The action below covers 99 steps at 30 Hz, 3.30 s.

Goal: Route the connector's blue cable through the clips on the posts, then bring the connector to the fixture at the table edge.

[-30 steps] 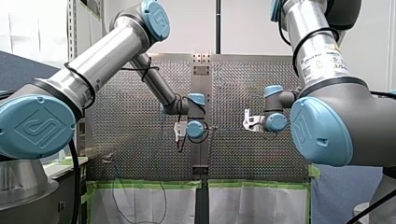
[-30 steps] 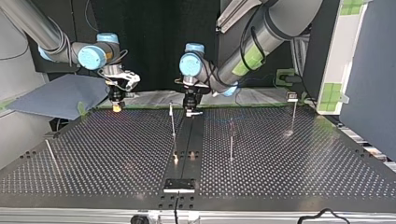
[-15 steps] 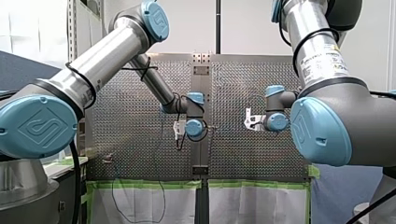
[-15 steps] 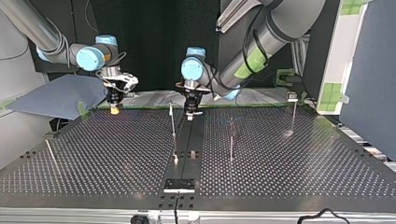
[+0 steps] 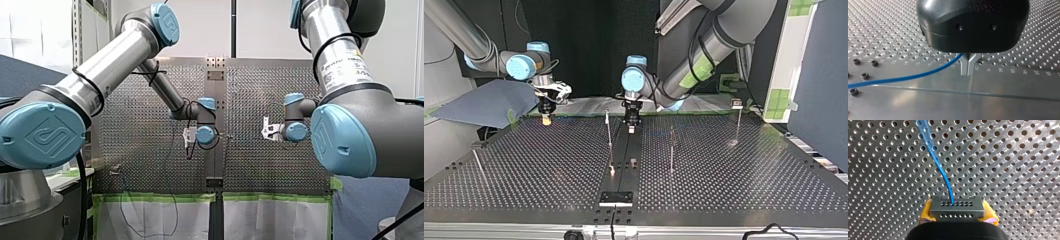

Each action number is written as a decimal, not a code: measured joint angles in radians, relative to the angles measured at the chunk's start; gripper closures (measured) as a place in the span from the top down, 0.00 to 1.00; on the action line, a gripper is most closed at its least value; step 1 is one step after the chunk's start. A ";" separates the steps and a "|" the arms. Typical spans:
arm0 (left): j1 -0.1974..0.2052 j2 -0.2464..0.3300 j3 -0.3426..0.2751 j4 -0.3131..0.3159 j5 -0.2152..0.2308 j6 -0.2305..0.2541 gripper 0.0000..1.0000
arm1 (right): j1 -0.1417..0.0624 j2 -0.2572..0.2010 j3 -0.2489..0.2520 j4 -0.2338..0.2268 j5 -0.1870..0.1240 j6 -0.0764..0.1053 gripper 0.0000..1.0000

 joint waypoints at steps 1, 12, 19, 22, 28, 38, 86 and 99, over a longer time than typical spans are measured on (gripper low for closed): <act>0.002 0.000 0.001 -0.001 0.000 0.001 0.00 | -0.001 0.001 -0.005 0.002 0.000 0.000 0.00; 0.019 0.000 0.014 -0.022 0.021 0.004 0.03 | -0.005 0.004 -0.050 0.022 0.000 -0.001 0.00; 0.014 0.001 0.014 -0.032 0.056 0.002 0.58 | -0.002 0.004 -0.052 0.025 -0.001 -0.001 0.00; 0.006 0.001 0.015 -0.047 0.060 0.008 0.64 | -0.003 0.004 -0.052 0.026 -0.004 -0.002 0.00; 0.000 0.001 0.014 -0.090 0.090 0.040 0.76 | -0.004 0.004 -0.052 0.028 -0.008 -0.003 0.00; -0.005 0.005 0.014 -0.170 0.177 0.066 1.00 | -0.003 0.004 -0.052 0.036 -0.013 -0.005 0.00; -0.075 0.054 -0.061 -0.160 0.246 0.070 1.00 | -0.008 0.004 -0.053 0.040 -0.015 -0.008 0.00; -0.092 0.059 -0.063 -0.158 0.238 0.074 1.00 | -0.010 0.004 -0.052 0.042 -0.014 -0.006 0.00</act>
